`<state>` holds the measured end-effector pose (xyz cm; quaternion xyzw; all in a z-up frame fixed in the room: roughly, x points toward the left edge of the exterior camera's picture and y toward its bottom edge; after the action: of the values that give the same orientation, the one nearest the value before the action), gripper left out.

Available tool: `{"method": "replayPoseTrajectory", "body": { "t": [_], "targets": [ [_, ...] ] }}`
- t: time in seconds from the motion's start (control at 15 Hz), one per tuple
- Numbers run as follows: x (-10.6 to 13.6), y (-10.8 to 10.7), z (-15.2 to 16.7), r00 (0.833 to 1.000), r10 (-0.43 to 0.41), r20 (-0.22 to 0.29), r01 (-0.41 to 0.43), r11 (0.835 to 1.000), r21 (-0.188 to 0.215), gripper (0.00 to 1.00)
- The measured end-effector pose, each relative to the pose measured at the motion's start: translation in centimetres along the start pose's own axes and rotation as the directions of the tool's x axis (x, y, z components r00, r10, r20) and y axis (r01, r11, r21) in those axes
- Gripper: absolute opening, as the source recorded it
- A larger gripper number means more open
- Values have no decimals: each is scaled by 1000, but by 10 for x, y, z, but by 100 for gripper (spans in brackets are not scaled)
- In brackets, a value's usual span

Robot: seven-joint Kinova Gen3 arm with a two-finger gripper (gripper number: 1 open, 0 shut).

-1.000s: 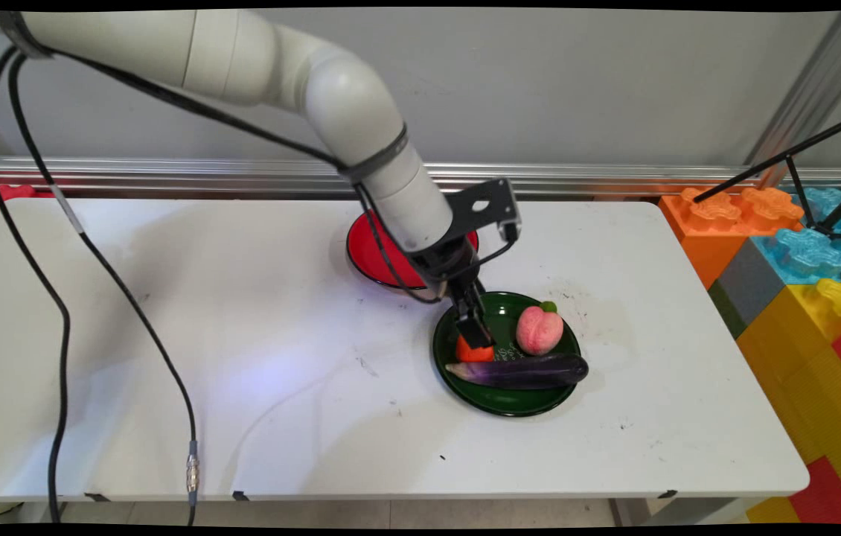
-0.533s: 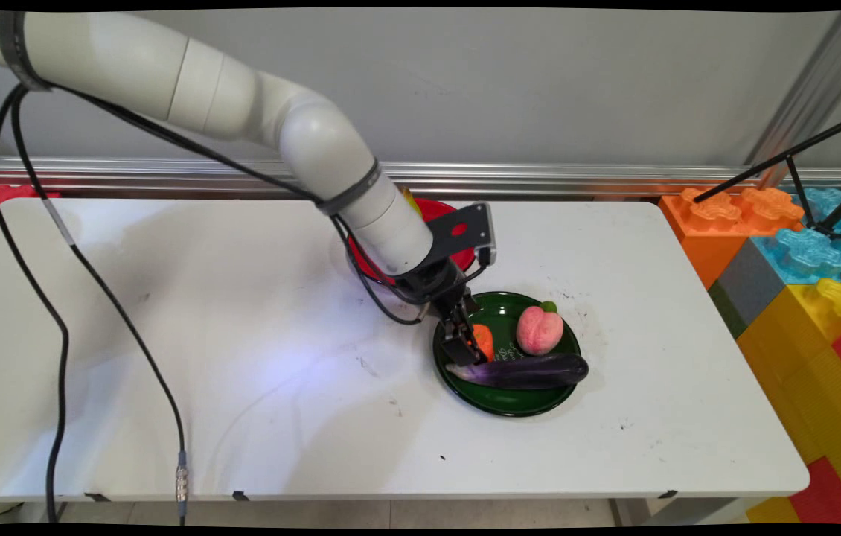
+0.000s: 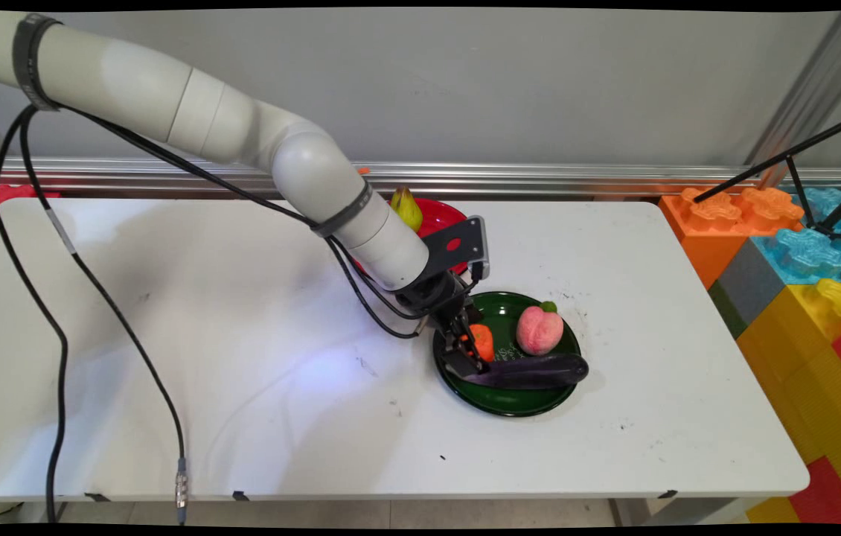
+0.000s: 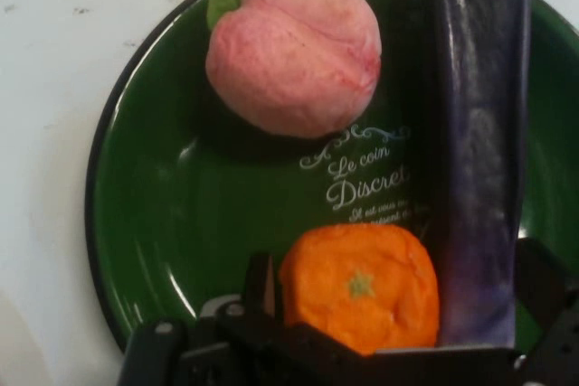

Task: Pick up the mandarin from the green plate

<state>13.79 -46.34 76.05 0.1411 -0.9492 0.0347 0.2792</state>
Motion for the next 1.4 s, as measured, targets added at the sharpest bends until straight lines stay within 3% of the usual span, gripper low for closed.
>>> {"method": "replayPoseTrajectory", "body": {
  "t": [0.67,1.4],
  "targets": [
    [0,4,-3,1000,24,-15,-24,1000,-1,100],
    [0,-2,-2,1000,26,-6,-26,999,34,100]
  ]
}}
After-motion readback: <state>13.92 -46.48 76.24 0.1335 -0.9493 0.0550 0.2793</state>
